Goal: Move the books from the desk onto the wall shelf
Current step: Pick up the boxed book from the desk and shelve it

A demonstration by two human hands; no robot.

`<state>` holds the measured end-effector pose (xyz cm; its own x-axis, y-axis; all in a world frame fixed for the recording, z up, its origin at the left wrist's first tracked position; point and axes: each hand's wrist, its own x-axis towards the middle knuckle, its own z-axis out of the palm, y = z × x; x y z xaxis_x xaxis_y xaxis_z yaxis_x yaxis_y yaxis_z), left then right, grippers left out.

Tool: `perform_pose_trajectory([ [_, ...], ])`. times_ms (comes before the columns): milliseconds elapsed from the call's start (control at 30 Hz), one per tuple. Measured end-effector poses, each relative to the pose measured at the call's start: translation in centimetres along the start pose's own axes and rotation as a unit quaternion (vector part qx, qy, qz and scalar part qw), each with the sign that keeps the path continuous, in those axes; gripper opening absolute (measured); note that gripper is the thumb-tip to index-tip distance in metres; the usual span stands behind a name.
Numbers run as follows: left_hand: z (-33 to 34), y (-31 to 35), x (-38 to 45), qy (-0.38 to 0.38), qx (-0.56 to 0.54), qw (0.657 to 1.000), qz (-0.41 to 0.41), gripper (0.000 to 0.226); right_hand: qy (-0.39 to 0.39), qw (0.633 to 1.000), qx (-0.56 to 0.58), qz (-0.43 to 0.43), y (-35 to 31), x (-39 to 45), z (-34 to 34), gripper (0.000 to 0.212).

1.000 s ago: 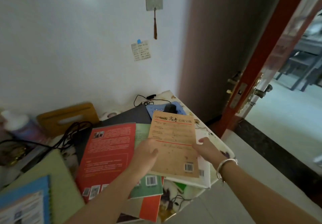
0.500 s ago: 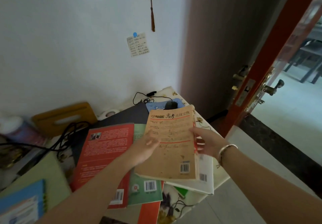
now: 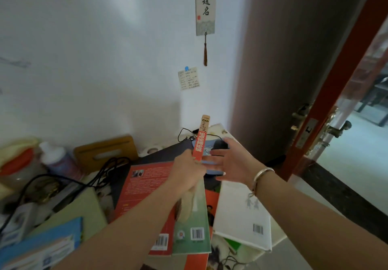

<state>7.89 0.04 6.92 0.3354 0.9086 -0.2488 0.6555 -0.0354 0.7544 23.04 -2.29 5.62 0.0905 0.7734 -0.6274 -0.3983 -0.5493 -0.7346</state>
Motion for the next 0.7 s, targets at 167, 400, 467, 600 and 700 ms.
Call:
perform_pose_trajectory([
  [167, -4.9, 0.4, -2.0, -0.021, -0.046, 0.998, 0.025, 0.023, 0.021, 1.0, -0.004, 0.012, 1.4, -1.0, 0.8, 0.042],
  [400, -12.9, 5.9, -9.3, 0.005, 0.003, 0.978, 0.207, 0.024, -0.053, 0.998, -0.019, -0.032, 2.5, -4.6, 6.4, 0.031],
  [467, -15.7, 7.0, -12.0, 0.014, 0.016, 0.966, 0.257, 0.027, -0.069, 0.99, 0.023, -0.12, 1.1, -6.7, 9.2, 0.016],
  [600, -21.5, 7.7, -17.7, 0.063, 0.077, 0.941, 0.325, 0.037, -0.127, 0.958, 0.072, -0.248, -1.8, -10.8, 14.6, 0.022],
  [700, -25.6, 7.5, -21.9, 0.136, 0.149, 0.912, 0.356, 0.037, -0.166, 0.931, 0.078, -0.316, -2.9, -13.8, 18.4, 0.028],
])
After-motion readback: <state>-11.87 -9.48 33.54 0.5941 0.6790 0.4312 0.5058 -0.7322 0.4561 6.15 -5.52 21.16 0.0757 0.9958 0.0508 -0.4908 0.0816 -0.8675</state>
